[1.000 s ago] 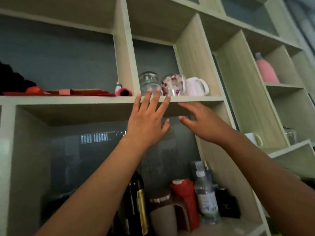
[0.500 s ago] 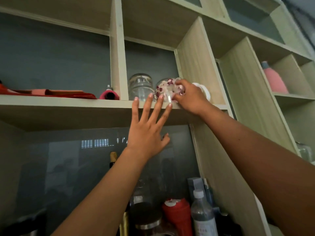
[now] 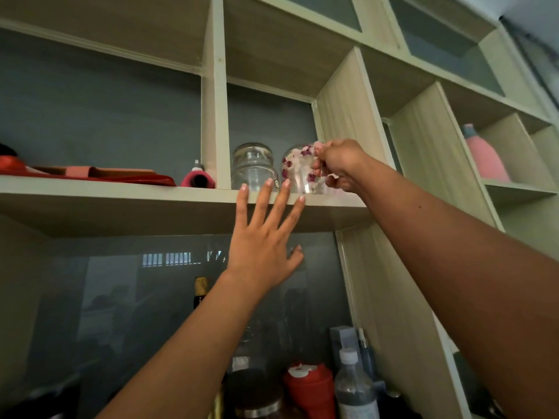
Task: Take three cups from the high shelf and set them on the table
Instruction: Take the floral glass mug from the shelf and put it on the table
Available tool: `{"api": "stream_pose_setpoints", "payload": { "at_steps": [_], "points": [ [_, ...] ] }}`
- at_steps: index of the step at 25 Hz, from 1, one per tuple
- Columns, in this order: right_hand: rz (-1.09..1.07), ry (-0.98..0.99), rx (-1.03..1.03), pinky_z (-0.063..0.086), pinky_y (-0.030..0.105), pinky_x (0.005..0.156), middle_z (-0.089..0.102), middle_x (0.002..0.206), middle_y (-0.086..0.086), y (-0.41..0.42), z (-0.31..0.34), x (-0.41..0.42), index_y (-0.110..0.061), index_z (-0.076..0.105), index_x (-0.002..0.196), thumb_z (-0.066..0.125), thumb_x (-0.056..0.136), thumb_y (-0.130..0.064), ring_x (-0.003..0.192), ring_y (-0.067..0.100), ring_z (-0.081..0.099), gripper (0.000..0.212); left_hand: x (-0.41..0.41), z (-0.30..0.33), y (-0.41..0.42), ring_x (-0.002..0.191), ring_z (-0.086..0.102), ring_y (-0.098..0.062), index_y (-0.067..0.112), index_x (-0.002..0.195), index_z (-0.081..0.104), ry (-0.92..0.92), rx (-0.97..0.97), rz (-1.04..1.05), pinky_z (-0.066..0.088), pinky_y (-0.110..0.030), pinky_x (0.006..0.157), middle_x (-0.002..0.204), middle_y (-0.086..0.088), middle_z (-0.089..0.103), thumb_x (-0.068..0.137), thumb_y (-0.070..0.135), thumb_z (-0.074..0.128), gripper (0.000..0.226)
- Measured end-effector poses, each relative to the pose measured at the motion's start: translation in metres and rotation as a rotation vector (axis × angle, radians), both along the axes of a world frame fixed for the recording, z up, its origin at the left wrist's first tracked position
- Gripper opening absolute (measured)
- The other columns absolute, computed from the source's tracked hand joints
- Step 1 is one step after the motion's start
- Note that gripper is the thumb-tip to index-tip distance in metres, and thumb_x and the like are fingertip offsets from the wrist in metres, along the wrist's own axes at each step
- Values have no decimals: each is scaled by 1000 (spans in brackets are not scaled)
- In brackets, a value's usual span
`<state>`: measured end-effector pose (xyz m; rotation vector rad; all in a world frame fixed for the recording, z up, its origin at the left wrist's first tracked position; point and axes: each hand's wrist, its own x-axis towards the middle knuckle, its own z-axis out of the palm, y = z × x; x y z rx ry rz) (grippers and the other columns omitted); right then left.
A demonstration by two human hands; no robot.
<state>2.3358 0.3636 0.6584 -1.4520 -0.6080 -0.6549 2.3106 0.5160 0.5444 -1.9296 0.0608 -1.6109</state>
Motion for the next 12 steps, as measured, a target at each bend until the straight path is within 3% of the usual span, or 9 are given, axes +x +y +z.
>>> {"api": "stream_pose_setpoints", "payload": {
  "at_steps": [6, 12],
  "points": [
    [-17, -90, 11, 31, 26, 50, 55, 61, 2, -31, 0, -24, -17, 54, 75, 48, 96, -25, 51, 13, 48, 23, -11, 2, -9, 146, -15, -31, 27, 149, -11, 78, -69, -16, -15, -59, 112, 160, -8, -13, 90, 61, 24, 76],
    [-44, -122, 3, 35, 24, 49, 54, 62, 0, -73, -21, -58, -17, 53, 75, 47, 96, -24, 53, 11, 47, 23, -33, -18, -42, 148, -3, -26, 28, 150, 0, 120, -140, -312, -7, -54, 116, 162, -6, 1, 90, 59, 24, 72]
  ]
}}
